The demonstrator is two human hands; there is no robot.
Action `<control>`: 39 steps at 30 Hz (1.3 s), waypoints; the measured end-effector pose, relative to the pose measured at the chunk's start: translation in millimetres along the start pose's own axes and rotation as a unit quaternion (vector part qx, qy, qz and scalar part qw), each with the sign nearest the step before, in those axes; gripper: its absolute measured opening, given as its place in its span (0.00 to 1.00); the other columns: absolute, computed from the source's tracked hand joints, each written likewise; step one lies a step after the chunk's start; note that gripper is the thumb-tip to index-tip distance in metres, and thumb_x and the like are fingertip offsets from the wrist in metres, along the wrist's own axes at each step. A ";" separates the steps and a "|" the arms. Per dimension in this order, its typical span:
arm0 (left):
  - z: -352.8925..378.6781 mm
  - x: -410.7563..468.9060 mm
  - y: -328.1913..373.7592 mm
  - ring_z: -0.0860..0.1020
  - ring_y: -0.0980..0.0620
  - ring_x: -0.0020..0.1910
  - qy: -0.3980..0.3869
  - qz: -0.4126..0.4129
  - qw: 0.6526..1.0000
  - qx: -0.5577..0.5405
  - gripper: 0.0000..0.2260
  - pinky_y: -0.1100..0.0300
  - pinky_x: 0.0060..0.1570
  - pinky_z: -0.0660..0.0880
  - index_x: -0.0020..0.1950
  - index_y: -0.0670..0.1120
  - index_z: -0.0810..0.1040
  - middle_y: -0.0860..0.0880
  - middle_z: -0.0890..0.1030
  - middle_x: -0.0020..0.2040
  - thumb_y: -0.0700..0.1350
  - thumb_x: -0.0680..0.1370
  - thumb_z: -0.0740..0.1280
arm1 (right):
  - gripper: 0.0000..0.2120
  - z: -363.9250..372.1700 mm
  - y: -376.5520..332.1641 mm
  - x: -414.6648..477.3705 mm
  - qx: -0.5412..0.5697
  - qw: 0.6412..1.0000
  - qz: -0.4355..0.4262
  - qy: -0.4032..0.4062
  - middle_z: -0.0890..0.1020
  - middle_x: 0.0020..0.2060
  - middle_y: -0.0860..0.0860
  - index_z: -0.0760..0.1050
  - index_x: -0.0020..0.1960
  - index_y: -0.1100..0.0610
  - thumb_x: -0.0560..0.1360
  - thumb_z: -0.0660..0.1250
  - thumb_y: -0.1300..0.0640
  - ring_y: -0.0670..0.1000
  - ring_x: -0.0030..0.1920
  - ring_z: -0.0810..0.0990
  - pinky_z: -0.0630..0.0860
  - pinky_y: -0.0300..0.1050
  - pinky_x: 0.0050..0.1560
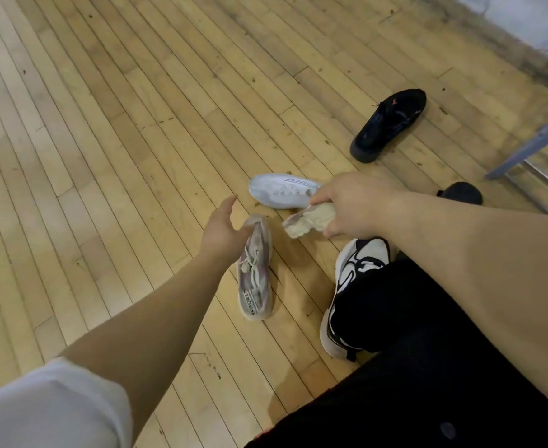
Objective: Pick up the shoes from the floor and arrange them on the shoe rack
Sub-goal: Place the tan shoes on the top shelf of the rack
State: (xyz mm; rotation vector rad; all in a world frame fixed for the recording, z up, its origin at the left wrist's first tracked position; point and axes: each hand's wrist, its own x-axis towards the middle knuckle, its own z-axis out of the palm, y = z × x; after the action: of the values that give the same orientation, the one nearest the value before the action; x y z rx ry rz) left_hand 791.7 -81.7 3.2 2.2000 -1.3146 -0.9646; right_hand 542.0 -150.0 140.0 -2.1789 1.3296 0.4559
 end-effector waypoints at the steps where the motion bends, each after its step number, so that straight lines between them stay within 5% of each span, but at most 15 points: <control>1: 4.6 -0.3 -2.8 0.69 0.45 0.74 -0.023 -0.016 0.999 0.021 0.38 0.47 0.68 0.74 0.82 0.58 0.59 0.48 0.67 0.78 0.55 0.76 0.75 | 0.32 -0.4 3.1 0.6 -0.001 1.000 0.009 0.005 0.75 0.68 0.48 0.71 0.73 0.41 0.71 0.77 0.46 0.53 0.64 0.76 0.72 0.44 0.51; 6: 49.2 -34.4 -51.3 0.72 0.34 0.68 -0.190 -0.139 0.962 0.137 0.51 0.38 0.62 0.79 0.81 0.66 0.46 0.42 0.63 0.74 0.61 0.70 0.77 | 0.34 -2.5 8.5 3.9 0.006 1.000 0.025 0.014 0.75 0.69 0.48 0.70 0.75 0.41 0.71 0.77 0.45 0.52 0.63 0.76 0.72 0.44 0.51; 11: 79.1 -71.4 -63.1 0.73 0.37 0.63 -0.152 -0.133 0.962 0.185 0.50 0.42 0.59 0.80 0.78 0.71 0.34 0.41 0.67 0.70 0.57 0.74 0.73 | 0.33 -0.5 3.5 4.1 0.019 1.000 0.002 -0.007 0.74 0.70 0.48 0.71 0.74 0.42 0.71 0.78 0.47 0.53 0.66 0.75 0.75 0.48 0.60; 14: 73.4 -71.3 -43.7 0.75 0.37 0.65 -0.142 -0.145 0.977 0.063 0.48 0.43 0.56 0.82 0.79 0.71 0.38 0.41 0.67 0.73 0.55 0.75 0.72 | 0.33 -3.1 1.9 3.3 0.016 1.000 0.000 -0.018 0.75 0.69 0.48 0.71 0.73 0.41 0.71 0.78 0.50 0.52 0.64 0.76 0.77 0.49 0.59; 17: 52.1 -65.7 -3.9 0.74 0.41 0.70 -0.122 -0.111 0.981 -0.105 0.46 0.46 0.62 0.78 0.81 0.68 0.44 0.50 0.66 0.80 0.52 0.75 0.73 | 0.32 -14.9 -1.3 1.1 0.001 1.000 0.003 -0.008 0.77 0.65 0.47 0.73 0.72 0.41 0.71 0.78 0.55 0.51 0.56 0.77 0.78 0.47 0.50; 20: 21.9 -52.9 45.9 0.73 0.46 0.71 -0.116 -0.062 0.965 -0.228 0.45 0.41 0.65 0.78 0.77 0.76 0.51 0.58 0.66 0.79 0.54 0.70 0.76 | 0.32 -41.7 -4.9 -7.4 0.009 1.000 0.014 0.014 0.77 0.65 0.48 0.73 0.72 0.43 0.72 0.76 0.60 0.52 0.57 0.78 0.79 0.48 0.52; 25: -27.3 -35.1 155.4 0.74 0.51 0.72 -0.111 0.050 0.949 -0.290 0.42 0.44 0.67 0.76 0.79 0.72 0.56 0.62 0.68 0.77 0.55 0.72 0.76 | 0.31 -123.5 -0.6 -64.6 0.045 0.985 0.047 0.158 0.78 0.65 0.48 0.75 0.71 0.42 0.71 0.78 0.56 0.50 0.57 0.77 0.74 0.42 0.47; 30: -57.1 -46.9 293.8 0.68 0.56 0.76 -0.133 0.223 0.929 -0.264 0.42 0.46 0.72 0.72 0.80 0.70 0.55 0.64 0.63 0.80 0.56 0.73 0.74 | 0.28 -182.0 46.7 -177.3 0.068 0.926 0.068 0.366 0.73 0.55 0.43 0.76 0.67 0.38 0.70 0.78 0.51 0.47 0.55 0.74 0.65 0.41 0.51; 33: -56.2 -72.9 376.7 0.71 0.57 0.74 -0.161 0.312 0.904 -0.245 0.40 0.47 0.72 0.71 0.80 0.70 0.55 0.64 0.66 0.78 0.55 0.74 0.73 | 0.29 -189.5 86.6 -251.5 0.047 0.881 0.107 0.459 0.74 0.58 0.41 0.75 0.68 0.37 0.69 0.78 0.49 0.44 0.58 0.73 0.65 0.40 0.54; 39: -7.2 -150.2 530.4 0.73 0.55 0.71 -0.209 0.443 0.845 -0.213 0.37 0.51 0.72 0.72 0.81 0.69 0.56 0.62 0.66 0.79 0.50 0.79 0.72 | 0.28 -157.5 173.0 -361.8 0.074 0.721 0.225 0.651 0.74 0.59 0.42 0.76 0.69 0.41 0.71 0.78 0.51 0.41 0.59 0.72 0.65 0.37 0.59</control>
State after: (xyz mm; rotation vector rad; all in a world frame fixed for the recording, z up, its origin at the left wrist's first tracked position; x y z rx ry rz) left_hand 429.6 -202.9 400.8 0.8686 -1.8145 -1.1892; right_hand 224.3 -52.9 414.3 -1.8964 2.4484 -1.2803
